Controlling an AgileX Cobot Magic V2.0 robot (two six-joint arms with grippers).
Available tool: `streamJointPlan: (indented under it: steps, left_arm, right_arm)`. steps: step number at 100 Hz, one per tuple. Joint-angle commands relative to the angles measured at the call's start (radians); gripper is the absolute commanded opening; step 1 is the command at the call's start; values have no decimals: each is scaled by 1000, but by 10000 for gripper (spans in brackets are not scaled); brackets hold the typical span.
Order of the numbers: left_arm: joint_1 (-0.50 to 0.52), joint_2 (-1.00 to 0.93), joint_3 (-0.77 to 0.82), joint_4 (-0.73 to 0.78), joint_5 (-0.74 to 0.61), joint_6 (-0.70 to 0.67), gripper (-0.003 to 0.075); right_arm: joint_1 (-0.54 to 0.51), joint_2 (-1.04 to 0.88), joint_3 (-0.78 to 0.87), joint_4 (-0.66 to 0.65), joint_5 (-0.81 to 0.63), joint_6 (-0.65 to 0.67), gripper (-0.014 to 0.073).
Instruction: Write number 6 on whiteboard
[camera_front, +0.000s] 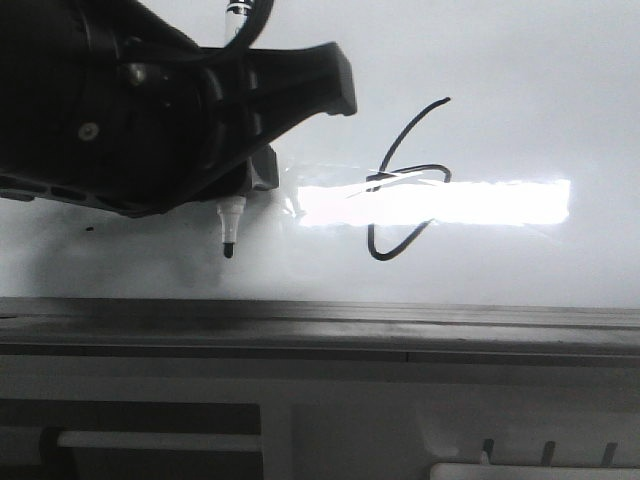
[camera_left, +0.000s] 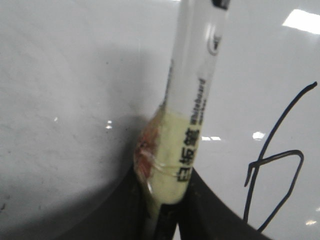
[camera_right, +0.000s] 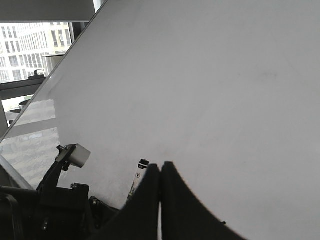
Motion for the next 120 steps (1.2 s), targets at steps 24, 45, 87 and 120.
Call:
streamJointPlan:
  steps: [24, 45, 87, 120]
  left_arm:
    - [15, 15, -9, -28, -84, -8, 300]
    - [15, 15, -9, -28, -84, -8, 300]
    - [13, 5, -9, 2, -159, -8, 575]
    - [-7, -159, -9, 112, -158, 33, 550]
  right_arm:
    - [0, 6, -26, -4, 7, -2, -65]
    - [0, 6, -26, -4, 7, -2, -65]
    - [0, 6, -26, -4, 12, -2, -65]
    - [0, 6, -28, -4, 12, -2, -65]
